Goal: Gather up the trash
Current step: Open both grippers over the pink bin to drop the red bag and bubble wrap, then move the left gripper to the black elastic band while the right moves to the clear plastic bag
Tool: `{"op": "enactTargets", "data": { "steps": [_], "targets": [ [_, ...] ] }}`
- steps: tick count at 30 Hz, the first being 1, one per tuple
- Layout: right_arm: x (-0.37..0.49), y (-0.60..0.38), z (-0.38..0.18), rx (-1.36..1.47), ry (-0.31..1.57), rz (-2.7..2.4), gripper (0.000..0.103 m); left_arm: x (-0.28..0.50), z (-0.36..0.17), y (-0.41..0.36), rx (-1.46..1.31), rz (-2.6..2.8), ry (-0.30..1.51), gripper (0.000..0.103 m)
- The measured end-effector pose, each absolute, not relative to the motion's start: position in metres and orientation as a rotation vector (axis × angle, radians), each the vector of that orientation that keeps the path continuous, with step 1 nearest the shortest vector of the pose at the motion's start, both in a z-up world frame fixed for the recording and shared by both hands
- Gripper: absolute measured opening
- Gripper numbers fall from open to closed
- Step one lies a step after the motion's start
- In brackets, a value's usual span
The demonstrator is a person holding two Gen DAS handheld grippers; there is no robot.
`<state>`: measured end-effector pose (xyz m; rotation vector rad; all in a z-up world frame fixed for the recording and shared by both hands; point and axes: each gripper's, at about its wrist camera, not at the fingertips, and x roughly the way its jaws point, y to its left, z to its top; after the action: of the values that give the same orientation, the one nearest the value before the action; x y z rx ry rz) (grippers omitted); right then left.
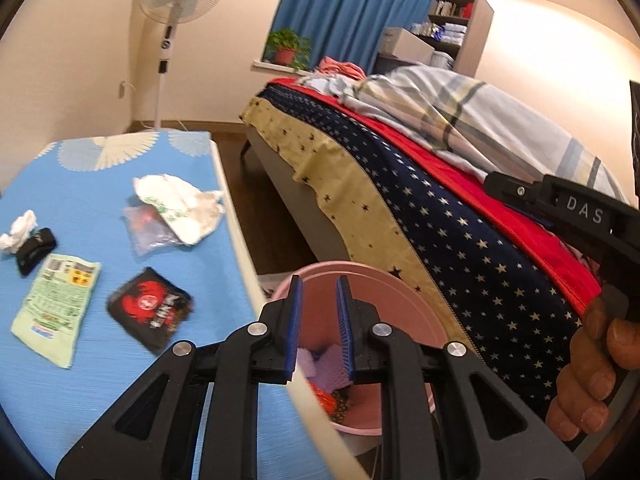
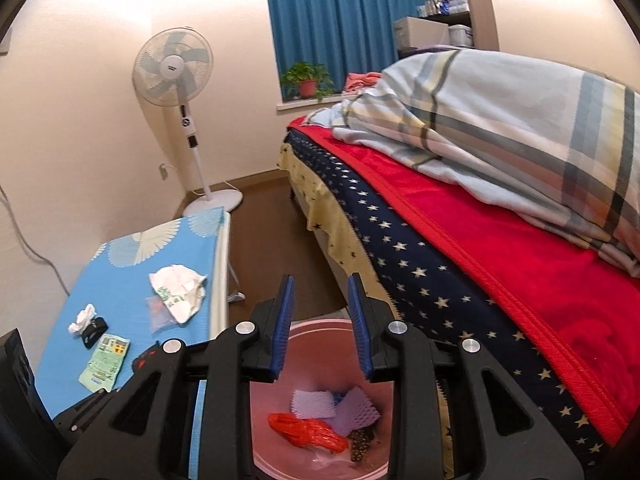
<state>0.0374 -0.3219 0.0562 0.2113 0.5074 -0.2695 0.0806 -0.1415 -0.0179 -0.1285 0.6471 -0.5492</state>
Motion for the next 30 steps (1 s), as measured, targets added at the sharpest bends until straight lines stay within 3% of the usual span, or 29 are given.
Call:
{"op": "enactTargets", "data": {
  "steps": [16, 23, 30],
  "targets": [
    [0.078, -0.243, 0.034, 0.229, 0.507, 0.014, 0.025, 0.090, -0.019, -0.053, -0.180, -0.304, 0.611, 0.017],
    [0.116, -0.203, 0.005, 0.204, 0.566, 0.116, 0.016, 0.101, -0.028, -0.012, -0.222, -0.166, 0.627, 0.017],
    [0.154, -0.164, -0.024, 0.149, 0.644, 0.195, 0.017, 0.116, -0.040, 0.029, -0.269, -0.041, 0.640, 0.017]
  ]
}}
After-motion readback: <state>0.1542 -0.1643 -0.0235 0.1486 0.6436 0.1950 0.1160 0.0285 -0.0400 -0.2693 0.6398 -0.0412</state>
